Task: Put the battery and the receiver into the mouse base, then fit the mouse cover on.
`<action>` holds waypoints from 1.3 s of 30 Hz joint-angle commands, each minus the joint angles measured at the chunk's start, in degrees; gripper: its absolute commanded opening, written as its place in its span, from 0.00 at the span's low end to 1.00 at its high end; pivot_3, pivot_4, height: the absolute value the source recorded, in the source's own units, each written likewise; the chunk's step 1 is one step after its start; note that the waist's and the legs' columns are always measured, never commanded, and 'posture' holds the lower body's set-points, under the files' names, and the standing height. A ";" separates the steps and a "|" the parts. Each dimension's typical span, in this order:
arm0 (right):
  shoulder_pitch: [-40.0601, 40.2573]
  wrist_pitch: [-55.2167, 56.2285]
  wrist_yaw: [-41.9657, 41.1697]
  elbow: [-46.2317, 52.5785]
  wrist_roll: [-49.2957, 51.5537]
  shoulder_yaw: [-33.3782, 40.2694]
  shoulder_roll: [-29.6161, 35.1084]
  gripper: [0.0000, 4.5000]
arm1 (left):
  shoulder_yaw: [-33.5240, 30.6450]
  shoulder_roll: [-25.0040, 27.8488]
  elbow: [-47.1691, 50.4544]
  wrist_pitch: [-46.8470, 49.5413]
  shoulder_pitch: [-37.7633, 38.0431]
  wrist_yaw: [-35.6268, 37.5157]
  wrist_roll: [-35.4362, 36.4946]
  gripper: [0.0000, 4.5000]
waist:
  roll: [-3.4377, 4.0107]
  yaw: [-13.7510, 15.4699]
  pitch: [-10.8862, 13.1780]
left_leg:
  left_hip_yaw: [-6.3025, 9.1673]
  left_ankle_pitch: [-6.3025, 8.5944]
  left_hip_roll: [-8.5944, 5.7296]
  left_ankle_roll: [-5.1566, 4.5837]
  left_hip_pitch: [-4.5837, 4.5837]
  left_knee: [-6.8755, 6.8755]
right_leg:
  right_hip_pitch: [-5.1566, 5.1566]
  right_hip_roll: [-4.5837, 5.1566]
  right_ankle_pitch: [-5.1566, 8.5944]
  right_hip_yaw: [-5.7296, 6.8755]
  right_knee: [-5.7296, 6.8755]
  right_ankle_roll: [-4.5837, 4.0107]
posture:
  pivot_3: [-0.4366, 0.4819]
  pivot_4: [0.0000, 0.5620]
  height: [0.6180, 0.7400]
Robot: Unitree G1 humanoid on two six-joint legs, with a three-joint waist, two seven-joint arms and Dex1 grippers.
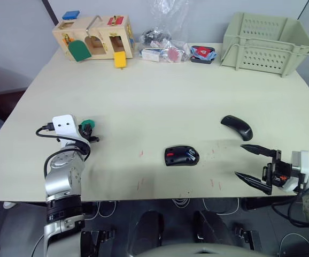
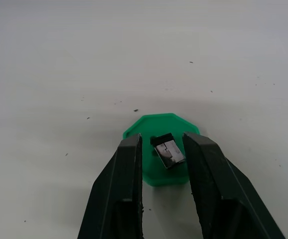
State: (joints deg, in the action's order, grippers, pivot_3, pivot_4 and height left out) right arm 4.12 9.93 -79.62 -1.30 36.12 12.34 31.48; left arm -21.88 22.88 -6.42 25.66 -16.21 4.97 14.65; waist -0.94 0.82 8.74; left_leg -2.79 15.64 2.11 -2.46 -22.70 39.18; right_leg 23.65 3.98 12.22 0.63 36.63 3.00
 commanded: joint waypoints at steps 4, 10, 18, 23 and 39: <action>0.10 0.87 -0.14 0.76 0.70 1.49 0.45 1.00 | -0.37 -0.01 1.25 -0.69 -0.62 -0.68 -0.21 0.31 | 0.00 -0.01 0.00 | 0.00 0.00 0.00 0.00 0.00 0.00 | 0.00 0.00 0.00 0.00 0.00 0.00 | 0.48 0.27 1.00; -0.12 0.77 -0.26 0.57 0.65 1.31 0.48 1.00 | -0.07 -1.32 2.64 -0.40 -0.46 -2.23 -0.41 0.31 | 0.00 0.00 0.00 | 0.00 0.00 0.00 0.00 0.00 0.00 | 0.00 0.00 0.00 0.00 0.00 0.00 | 0.48 0.27 1.00; -0.26 0.72 -0.28 0.52 0.53 1.07 0.39 1.00 | 0.19 -2.31 3.45 0.94 -0.77 -4.31 -0.95 0.31 | 0.00 0.00 0.00 | 0.00 0.00 0.00 0.00 0.00 0.00 | 0.00 0.00 0.00 0.00 0.00 0.00 | 0.48 0.27 1.00; -0.28 0.82 -0.19 0.50 0.39 1.04 0.36 1.00 | 0.50 -2.44 3.37 1.46 -0.84 -4.57 -1.21 0.31 | 0.00 0.00 0.00 | 0.00 0.00 0.00 0.00 0.00 0.00 | 0.00 0.00 0.00 0.00 0.00 0.00 | 0.48 0.27 1.00; -0.15 1.12 -0.08 0.55 0.24 1.04 0.20 1.00 | 1.11 -2.83 3.90 3.53 -1.29 -4.97 -1.61 0.31 | 0.00 0.02 0.00 | 0.00 0.00 -0.01 0.00 0.00 0.00 | 0.00 0.00 0.00 0.00 0.00 0.00 | 0.48 0.27 1.00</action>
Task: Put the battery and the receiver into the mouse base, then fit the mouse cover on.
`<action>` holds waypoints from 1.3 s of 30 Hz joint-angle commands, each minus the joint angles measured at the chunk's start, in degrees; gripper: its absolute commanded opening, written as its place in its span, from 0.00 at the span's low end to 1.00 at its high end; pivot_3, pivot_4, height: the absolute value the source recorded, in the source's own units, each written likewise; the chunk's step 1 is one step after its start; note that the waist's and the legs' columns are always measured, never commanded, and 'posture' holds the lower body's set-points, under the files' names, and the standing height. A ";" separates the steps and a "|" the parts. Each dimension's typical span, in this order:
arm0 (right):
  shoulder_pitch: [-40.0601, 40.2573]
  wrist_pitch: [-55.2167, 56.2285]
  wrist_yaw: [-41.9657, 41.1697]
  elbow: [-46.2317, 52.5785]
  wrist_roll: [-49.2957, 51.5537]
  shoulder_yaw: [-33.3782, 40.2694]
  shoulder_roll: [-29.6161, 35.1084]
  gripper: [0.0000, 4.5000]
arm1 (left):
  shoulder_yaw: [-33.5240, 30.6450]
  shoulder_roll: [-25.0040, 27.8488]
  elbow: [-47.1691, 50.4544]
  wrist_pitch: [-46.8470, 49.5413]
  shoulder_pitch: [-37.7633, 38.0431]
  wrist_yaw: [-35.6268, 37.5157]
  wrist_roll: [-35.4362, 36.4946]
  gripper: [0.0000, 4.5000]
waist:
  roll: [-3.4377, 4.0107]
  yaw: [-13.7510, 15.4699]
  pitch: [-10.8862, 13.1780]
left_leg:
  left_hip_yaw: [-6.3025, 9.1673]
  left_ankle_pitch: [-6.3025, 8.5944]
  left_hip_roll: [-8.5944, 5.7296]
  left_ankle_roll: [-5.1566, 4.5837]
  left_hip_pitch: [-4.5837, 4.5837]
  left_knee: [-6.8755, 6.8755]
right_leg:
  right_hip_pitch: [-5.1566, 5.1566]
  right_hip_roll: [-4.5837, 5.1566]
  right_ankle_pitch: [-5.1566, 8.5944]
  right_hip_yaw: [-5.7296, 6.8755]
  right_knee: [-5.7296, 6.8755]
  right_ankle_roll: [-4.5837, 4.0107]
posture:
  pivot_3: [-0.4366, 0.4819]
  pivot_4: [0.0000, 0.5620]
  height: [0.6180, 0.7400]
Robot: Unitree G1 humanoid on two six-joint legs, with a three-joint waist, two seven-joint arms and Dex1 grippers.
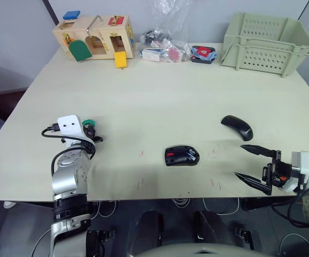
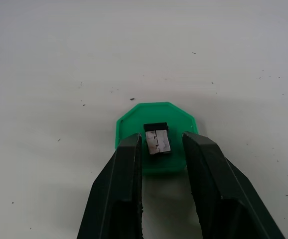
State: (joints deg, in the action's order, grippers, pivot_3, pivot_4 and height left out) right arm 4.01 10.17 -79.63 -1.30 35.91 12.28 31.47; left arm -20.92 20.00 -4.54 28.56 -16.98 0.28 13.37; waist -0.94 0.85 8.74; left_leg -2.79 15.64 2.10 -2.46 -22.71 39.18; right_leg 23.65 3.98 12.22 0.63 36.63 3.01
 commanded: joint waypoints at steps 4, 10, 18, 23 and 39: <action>-0.07 0.94 0.02 0.49 0.33 1.09 0.23 1.00 | -0.22 -0.28 2.21 1.83 -0.68 -0.79 -0.02 0.31 | 0.00 0.00 0.00 | 0.00 0.00 0.00 0.00 0.00 0.00 | 0.00 0.00 0.00 0.00 0.00 0.00 | 0.48 0.27 1.00; -0.26 1.04 0.05 0.28 0.22 1.03 0.20 1.00 | -0.68 -0.59 2.11 2.93 -1.20 -1.25 0.21 0.31 | 0.00 0.01 0.00 | 0.01 0.00 0.00 0.00 0.00 0.00 | 0.00 0.00 0.00 0.00 0.00 0.00 | 0.48 0.27 1.00; -0.26 1.13 0.13 0.33 0.14 0.89 0.03 1.00 | -1.46 -0.37 1.81 3.42 -1.10 -1.26 0.40 0.31 | 0.01 -0.02 0.00 | 0.00 0.00 0.00 0.00 0.00 0.00 | 0.00 0.00 0.00 0.00 0.00 0.00 | 0.48 0.27 1.00; -0.21 1.15 0.12 0.42 0.12 0.84 -0.03 1.00 | -1.52 -0.11 1.57 3.02 -0.69 -1.09 0.11 0.14 | 0.01 0.00 0.00 | 0.00 0.00 0.00 0.00 0.00 0.00 | 0.00 0.00 0.00 0.00 0.00 0.00 | 0.48 0.27 1.00; -0.05 1.05 0.09 0.78 0.29 0.72 -0.25 1.00 | -2.09 0.61 1.58 0.63 -0.49 1.07 0.74 0.14 | 0.00 -0.03 0.00 | 0.01 0.00 0.00 0.00 0.00 0.00 | 0.00 0.00 0.00 0.00 0.00 0.00 | 0.48 0.27 1.00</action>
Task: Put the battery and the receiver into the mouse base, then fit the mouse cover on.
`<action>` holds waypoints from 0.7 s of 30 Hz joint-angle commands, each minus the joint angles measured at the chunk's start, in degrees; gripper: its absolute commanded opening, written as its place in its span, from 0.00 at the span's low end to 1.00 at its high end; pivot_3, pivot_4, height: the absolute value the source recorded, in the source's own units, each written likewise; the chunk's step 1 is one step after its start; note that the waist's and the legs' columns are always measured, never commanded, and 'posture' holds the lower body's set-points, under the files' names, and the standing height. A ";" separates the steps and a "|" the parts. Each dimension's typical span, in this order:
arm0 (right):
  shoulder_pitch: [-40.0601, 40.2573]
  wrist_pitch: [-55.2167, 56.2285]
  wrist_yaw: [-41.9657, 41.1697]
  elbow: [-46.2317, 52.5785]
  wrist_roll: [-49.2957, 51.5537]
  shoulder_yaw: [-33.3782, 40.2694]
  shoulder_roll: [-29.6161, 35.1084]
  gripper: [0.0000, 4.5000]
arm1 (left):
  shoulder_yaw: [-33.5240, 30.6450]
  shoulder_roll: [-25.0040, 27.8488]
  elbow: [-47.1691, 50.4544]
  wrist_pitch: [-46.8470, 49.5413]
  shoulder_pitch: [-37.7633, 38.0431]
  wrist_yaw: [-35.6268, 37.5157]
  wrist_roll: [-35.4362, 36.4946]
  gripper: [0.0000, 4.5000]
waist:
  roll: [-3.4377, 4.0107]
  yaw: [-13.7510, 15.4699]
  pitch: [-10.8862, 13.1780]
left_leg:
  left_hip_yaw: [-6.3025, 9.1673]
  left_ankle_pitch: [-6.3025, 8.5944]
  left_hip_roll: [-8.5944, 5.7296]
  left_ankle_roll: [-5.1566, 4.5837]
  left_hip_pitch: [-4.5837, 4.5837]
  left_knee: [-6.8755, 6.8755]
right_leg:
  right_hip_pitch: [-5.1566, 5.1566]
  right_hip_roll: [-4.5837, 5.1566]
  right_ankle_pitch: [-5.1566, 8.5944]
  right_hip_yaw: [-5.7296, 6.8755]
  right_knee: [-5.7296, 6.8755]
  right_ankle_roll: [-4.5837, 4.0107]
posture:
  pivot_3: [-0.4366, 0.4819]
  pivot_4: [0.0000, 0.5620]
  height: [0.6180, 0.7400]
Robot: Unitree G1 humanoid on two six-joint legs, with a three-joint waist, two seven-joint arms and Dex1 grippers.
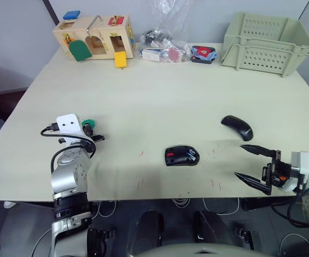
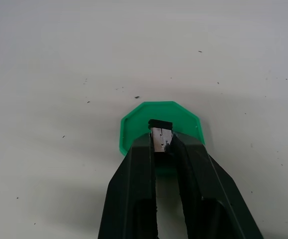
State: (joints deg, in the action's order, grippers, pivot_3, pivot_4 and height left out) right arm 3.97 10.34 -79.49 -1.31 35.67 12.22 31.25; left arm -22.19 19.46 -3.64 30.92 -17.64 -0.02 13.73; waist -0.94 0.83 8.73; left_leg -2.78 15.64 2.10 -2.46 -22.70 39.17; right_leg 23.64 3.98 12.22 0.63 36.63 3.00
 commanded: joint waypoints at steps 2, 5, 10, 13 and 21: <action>-0.17 0.89 -0.08 0.68 0.50 0.76 -0.05 1.00 | -0.91 1.54 0.94 -2.59 0.00 2.66 0.79 0.14 | 0.00 -0.01 0.00 | 0.00 0.00 0.00 0.00 0.00 0.00 | 0.00 0.00 0.00 0.00 0.00 0.00 | 0.48 0.27 1.00; -0.47 0.88 -0.06 0.56 0.45 0.65 -0.12 1.00 | -0.68 2.47 1.48 -3.91 -0.19 5.15 1.17 0.14 | 0.00 -0.01 0.00 | 0.00 0.00 0.00 0.00 -0.01 0.00 | 0.00 0.00 0.00 0.01 0.00 0.00 | 0.48 0.27 1.00; -1.09 0.69 -0.02 0.75 0.66 0.58 -0.20 1.00 | 0.01 5.29 2.73 -5.41 -0.30 11.98 3.35 0.14 | -0.01 -0.03 0.01 | 0.00 0.00 0.00 0.00 -0.01 0.00 | 0.00 -0.01 0.00 0.01 0.00 0.00 | 0.48 0.27 1.00; -1.53 0.41 0.05 1.24 0.91 0.55 -0.13 1.00 | 1.35 7.79 3.01 -6.10 -0.45 17.95 4.66 0.14 | -0.01 -0.01 0.01 | -0.01 0.00 0.01 0.00 -0.01 0.00 | 0.00 0.00 0.00 0.01 -0.02 0.00 | 0.48 0.27 1.00; -2.90 -4.00 1.98 5.67 2.45 -0.66 0.11 1.00 | 6.48 14.05 1.95 -8.41 -4.54 34.72 7.47 0.14 | -0.06 0.02 0.04 | -0.01 0.00 0.01 0.00 -0.02 0.00 | 0.00 -0.01 0.01 0.03 -0.02 -0.01 | 0.48 0.27 1.00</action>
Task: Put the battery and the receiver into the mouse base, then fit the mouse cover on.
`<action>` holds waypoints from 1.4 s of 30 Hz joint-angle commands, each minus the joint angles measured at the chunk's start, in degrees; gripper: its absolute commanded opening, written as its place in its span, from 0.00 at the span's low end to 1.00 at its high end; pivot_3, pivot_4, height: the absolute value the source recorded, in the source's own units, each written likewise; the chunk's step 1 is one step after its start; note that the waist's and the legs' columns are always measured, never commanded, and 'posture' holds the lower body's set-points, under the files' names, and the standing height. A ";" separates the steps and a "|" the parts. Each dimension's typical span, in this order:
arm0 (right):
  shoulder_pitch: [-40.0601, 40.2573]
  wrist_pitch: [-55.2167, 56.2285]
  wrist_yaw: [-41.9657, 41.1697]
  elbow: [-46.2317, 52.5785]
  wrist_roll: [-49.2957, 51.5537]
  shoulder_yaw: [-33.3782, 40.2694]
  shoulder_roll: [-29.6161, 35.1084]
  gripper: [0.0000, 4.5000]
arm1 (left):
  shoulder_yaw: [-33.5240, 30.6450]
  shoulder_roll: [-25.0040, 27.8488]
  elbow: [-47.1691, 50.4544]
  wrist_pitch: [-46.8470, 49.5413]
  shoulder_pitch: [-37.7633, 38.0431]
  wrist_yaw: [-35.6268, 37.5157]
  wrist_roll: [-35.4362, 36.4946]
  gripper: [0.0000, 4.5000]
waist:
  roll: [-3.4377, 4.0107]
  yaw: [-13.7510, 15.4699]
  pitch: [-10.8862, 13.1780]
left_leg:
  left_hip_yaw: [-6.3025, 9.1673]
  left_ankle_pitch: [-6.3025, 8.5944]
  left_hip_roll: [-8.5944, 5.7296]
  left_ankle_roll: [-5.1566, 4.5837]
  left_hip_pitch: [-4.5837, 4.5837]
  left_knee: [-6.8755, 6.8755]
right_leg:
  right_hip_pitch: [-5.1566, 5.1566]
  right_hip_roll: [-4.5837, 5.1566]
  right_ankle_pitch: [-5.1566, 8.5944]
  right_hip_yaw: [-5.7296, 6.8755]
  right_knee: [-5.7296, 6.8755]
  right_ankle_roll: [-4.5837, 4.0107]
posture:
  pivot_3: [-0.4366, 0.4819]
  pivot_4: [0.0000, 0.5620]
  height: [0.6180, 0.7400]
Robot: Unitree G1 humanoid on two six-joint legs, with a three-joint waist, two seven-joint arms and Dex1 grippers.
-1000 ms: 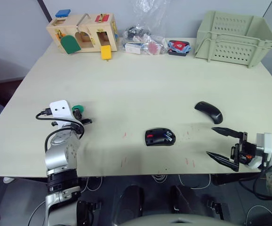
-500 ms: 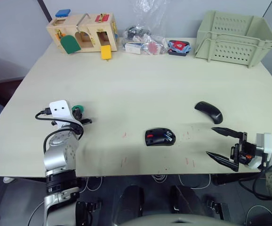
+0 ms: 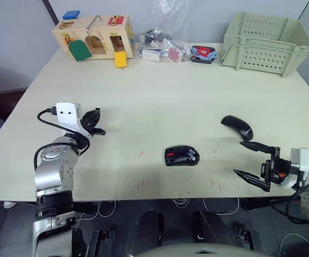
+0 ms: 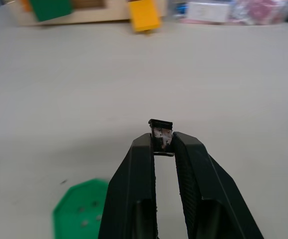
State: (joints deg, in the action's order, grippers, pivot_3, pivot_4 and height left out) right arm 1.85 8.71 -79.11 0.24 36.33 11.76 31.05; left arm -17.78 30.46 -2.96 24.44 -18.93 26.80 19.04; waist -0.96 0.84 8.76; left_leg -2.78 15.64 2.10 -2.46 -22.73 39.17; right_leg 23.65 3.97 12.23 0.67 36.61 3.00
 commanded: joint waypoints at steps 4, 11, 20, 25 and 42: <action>-1.17 -5.42 3.81 7.64 2.38 -0.63 0.56 1.00 | 6.37 5.64 2.07 -1.50 -5.38 18.12 4.26 0.14 | -0.01 -0.04 0.02 | -0.02 0.00 0.00 0.00 -0.02 0.00 | 0.01 0.00 0.00 0.00 -0.01 0.00 | 0.48 0.27 1.00; -2.70 -9.56 5.00 13.26 3.97 -1.35 1.79 1.00 | 15.05 9.38 2.05 -1.78 -10.32 35.96 6.01 0.14 | -0.05 -0.06 0.06 | -0.06 0.00 0.00 0.00 -0.04 0.00 | 0.01 -0.03 0.01 0.01 -0.02 0.00 | 0.48 0.27 1.00; -5.89 -19.02 11.89 17.79 2.69 -3.25 5.20 1.00 | 23.87 10.45 -0.44 -5.15 -17.49 51.81 4.54 0.14 | -0.05 -0.04 0.12 | -0.11 0.00 0.00 0.00 -0.07 0.00 | 0.02 -0.04 0.13 0.01 -0.04 -0.20 | 0.48 0.27 1.00; -9.11 -30.74 20.37 22.76 5.42 -5.60 6.09 1.00 | 26.33 9.34 -1.01 -6.59 -18.80 55.13 3.94 0.14 | -0.05 -0.15 0.13 | -0.08 0.00 0.01 -0.01 -0.07 0.00 | 0.05 -0.06 0.13 -0.01 -0.02 -0.20 | 0.48 0.27 1.00; -22.23 -68.52 46.08 28.21 22.42 -10.74 3.14 0.77 | 30.57 4.98 0.59 -10.96 -18.93 55.08 -0.55 0.13 | -0.13 -0.09 0.18 | 0.05 0.00 0.02 -0.02 -0.18 0.01 | 0.08 -0.06 0.13 0.00 -0.08 -0.21 | 0.48 0.27 1.00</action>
State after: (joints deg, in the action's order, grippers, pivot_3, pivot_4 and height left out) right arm -19.61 -58.13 -34.26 27.17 56.44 0.62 34.38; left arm 12.41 35.58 -4.68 14.37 -37.05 82.20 18.74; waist -1.09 0.76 8.94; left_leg -2.72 15.64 2.13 -2.48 -22.91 39.18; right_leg 23.73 3.92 12.36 0.67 36.53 2.79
